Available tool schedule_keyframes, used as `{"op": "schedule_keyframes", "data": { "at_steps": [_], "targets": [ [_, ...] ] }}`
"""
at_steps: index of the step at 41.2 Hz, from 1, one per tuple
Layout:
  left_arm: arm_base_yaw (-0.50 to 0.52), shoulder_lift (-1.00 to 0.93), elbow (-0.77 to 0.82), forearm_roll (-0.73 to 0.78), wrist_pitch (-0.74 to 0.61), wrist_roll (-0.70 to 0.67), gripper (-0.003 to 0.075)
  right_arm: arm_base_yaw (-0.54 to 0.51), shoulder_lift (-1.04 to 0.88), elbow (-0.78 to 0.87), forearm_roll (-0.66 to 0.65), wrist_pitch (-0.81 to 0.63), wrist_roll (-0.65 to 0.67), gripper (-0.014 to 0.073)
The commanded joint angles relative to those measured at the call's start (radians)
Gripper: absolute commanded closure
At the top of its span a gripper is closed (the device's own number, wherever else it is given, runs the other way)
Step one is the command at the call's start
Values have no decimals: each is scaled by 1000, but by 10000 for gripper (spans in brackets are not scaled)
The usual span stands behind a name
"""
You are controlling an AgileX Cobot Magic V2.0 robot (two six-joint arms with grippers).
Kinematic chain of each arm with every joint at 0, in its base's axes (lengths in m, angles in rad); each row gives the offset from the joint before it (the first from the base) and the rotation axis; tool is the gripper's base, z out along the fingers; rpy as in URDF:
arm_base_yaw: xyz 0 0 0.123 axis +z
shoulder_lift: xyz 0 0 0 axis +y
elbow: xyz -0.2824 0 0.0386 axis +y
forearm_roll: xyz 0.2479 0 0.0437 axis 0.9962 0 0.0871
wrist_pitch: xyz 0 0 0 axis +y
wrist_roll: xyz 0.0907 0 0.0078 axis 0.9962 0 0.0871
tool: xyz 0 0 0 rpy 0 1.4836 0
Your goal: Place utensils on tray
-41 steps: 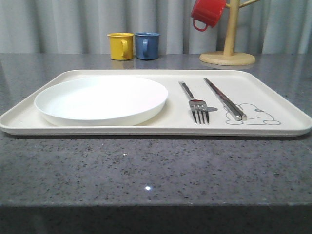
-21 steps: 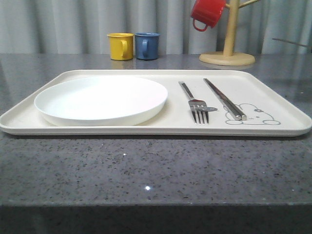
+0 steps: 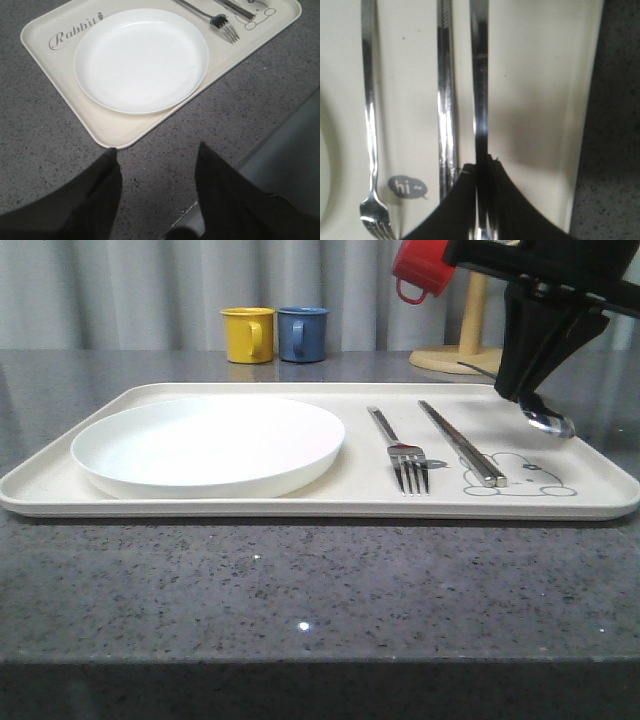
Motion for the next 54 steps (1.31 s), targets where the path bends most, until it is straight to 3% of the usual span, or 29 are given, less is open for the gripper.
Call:
{"op": "schedule_keyframes", "data": {
  "at_steps": [1, 15, 25, 32, 47, 54],
  "targets": [
    [-7, -2, -26, -19, -68, -9, 382, 1, -22, -30, -6, -41, 9, 589],
    [-7, -2, -26, -19, -68, -9, 382, 1, 15, -30, -48, -48, 14, 580],
    [-7, -2, -26, -19, -68, -9, 382, 1, 15, -30, -49, -50, 14, 343],
    [-7, -2, -26, -19, -68, -9, 382, 1, -8, -37, -64, -71, -18, 317],
    [-7, -2, -26, -19, -68, -9, 382, 67, -341, 51, -81, -43, -328, 317],
    [-7, -2, -26, -19, -68, -9, 382, 76, -556, 175, -95, -11, -359, 317]
  ]
}}
